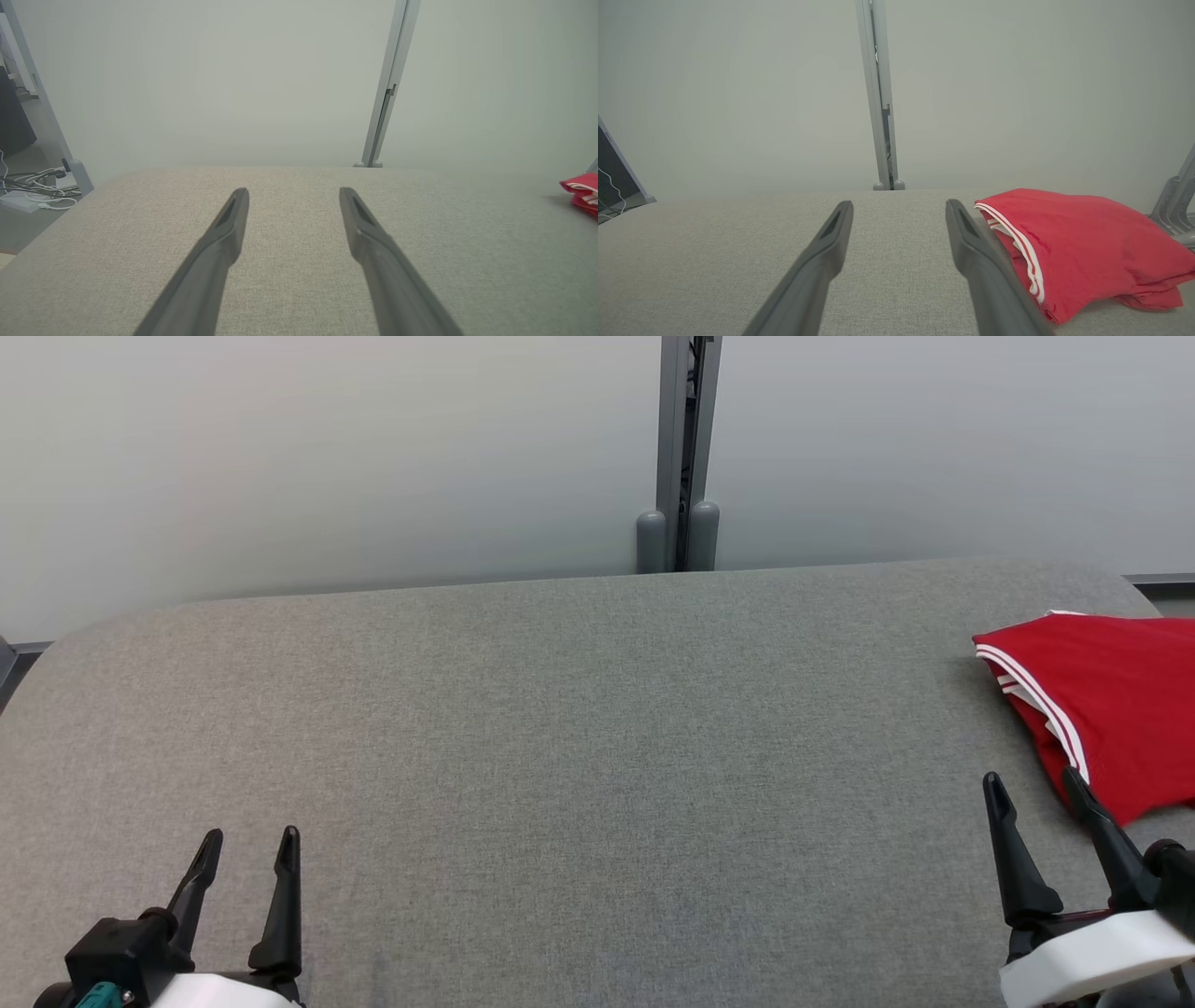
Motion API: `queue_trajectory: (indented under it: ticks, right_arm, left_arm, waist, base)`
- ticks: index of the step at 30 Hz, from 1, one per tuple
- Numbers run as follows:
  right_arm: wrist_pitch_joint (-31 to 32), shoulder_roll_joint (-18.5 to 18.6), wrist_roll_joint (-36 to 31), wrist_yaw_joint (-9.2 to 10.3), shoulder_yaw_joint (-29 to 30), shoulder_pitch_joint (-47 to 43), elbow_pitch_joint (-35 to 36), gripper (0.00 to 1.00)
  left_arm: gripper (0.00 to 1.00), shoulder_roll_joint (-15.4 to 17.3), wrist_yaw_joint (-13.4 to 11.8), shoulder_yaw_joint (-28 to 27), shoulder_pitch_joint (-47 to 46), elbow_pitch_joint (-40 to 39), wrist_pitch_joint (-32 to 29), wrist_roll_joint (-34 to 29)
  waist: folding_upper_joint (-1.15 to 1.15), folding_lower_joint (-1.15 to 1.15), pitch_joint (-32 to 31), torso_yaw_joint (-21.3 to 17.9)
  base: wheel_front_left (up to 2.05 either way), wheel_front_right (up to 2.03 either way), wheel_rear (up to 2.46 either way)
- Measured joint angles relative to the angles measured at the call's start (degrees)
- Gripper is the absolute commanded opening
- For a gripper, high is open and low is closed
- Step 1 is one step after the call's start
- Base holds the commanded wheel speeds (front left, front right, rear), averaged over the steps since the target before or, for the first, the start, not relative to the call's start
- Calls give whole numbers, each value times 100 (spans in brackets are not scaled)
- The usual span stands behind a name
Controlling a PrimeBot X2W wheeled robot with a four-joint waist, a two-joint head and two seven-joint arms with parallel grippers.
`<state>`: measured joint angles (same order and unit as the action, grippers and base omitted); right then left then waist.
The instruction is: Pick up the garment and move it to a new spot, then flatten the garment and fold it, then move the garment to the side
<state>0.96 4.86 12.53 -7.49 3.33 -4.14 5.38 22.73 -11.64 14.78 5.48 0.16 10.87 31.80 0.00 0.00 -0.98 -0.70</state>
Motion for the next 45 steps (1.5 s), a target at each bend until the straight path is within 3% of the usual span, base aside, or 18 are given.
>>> queue_trajectory:
  ticks: [27,28,33,45]
  right_arm:
    - [-14,-55,4,0,-3,-2,-10,100]
    - [-14,-55,8,0,-4,-2,-8,0]
    - [35,-136,75,0,-12,-53,-256,0]
    - [512,-127,1203,1,377,304,-798,0]
  left_arm:
    - [100,55,-4,46,-49,13,24,34]
    - [0,54,-3,51,-59,15,24,41]
    - [0,-165,1,135,73,178,23,114]
    - [0,-428,289,65,-34,390,58,1096]
  waist:
    - [0,0,56,26]
    - [0,0,59,30]
    - [0,0,61,33]
    - [0,0,70,37]
  base:
    - [0,0,0]
    - [0,0,0]
    - [0,0,0]
    - [0,0,0]
